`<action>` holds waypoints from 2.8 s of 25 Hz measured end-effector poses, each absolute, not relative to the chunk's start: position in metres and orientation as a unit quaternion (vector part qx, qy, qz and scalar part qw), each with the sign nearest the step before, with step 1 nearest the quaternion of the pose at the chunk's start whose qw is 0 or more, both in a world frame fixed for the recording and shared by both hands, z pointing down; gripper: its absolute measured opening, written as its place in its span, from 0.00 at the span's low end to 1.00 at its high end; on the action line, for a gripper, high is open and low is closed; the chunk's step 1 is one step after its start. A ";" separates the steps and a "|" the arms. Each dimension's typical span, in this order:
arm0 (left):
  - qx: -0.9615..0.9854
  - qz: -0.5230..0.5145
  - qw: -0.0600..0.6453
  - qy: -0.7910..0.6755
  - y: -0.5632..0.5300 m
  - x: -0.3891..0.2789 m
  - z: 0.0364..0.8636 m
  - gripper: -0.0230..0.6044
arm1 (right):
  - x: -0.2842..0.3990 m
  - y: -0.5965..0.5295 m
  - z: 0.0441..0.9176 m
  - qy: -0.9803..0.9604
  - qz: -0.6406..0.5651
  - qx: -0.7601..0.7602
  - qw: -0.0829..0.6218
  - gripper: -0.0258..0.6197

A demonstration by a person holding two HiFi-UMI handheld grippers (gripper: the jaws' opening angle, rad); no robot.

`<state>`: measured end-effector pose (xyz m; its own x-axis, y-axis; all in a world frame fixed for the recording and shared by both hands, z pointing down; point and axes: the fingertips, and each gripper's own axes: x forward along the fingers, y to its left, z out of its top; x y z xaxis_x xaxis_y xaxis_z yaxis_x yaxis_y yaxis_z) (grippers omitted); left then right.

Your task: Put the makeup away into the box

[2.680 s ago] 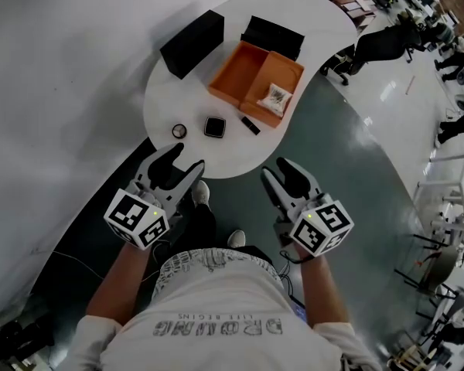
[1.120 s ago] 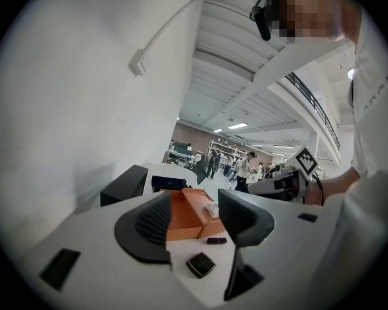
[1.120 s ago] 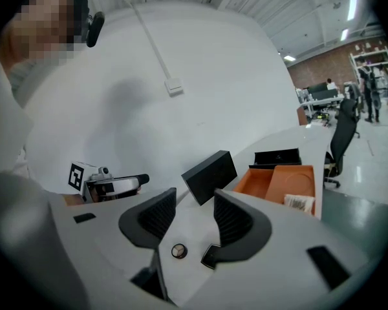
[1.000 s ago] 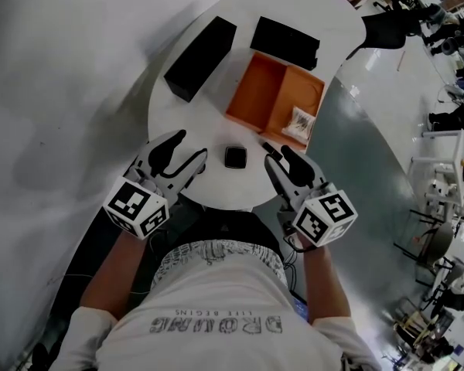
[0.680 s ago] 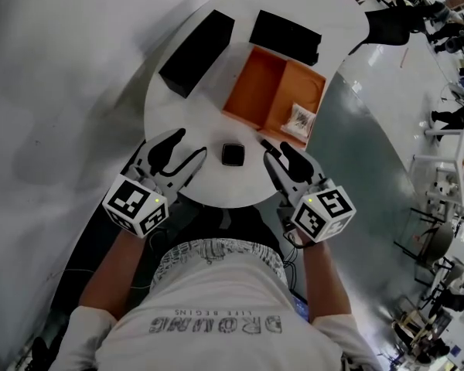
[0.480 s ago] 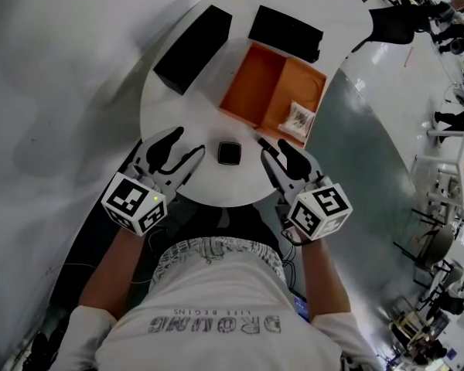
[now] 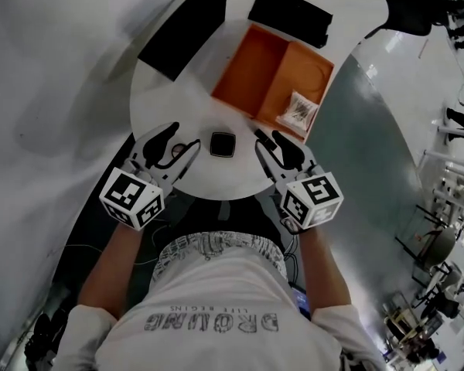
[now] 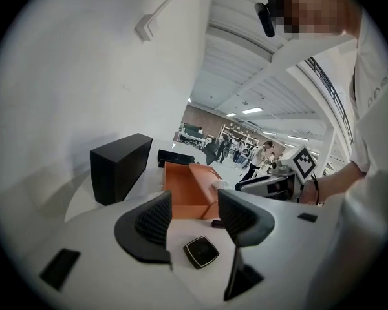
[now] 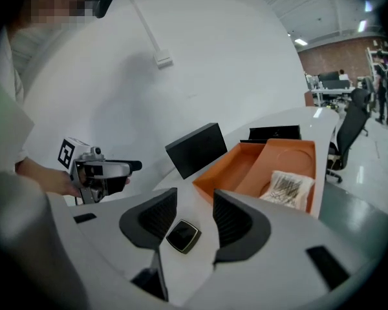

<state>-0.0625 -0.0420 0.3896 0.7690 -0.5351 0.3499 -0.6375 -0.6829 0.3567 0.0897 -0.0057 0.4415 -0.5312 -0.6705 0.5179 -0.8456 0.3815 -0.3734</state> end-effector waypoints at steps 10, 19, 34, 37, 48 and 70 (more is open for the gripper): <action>0.902 0.131 0.251 -0.325 -0.041 -0.058 0.413 0.40 | 0.103 0.001 0.509 -0.808 0.310 0.450 0.220 0.32; 0.895 0.144 0.267 -0.328 -0.035 -0.060 0.429 0.40 | 0.112 0.007 0.555 -0.801 0.280 0.436 0.300 0.31; 0.888 0.154 0.277 -0.334 -0.032 -0.063 0.439 0.40 | 0.115 0.010 0.575 -0.797 0.247 0.414 0.364 0.27; 0.887 0.156 0.279 -0.333 -0.030 -0.063 0.440 0.40 | 0.114 0.010 0.577 -0.798 0.235 0.411 0.373 0.25; 0.888 0.163 0.276 -0.330 -0.023 -0.064 0.439 0.40 | 0.111 0.012 0.578 -0.799 0.213 0.413 0.382 0.21; 0.904 0.122 0.247 -0.327 -0.026 -0.082 0.406 0.40 | 0.077 0.002 0.494 -0.823 0.166 0.423 0.340 0.20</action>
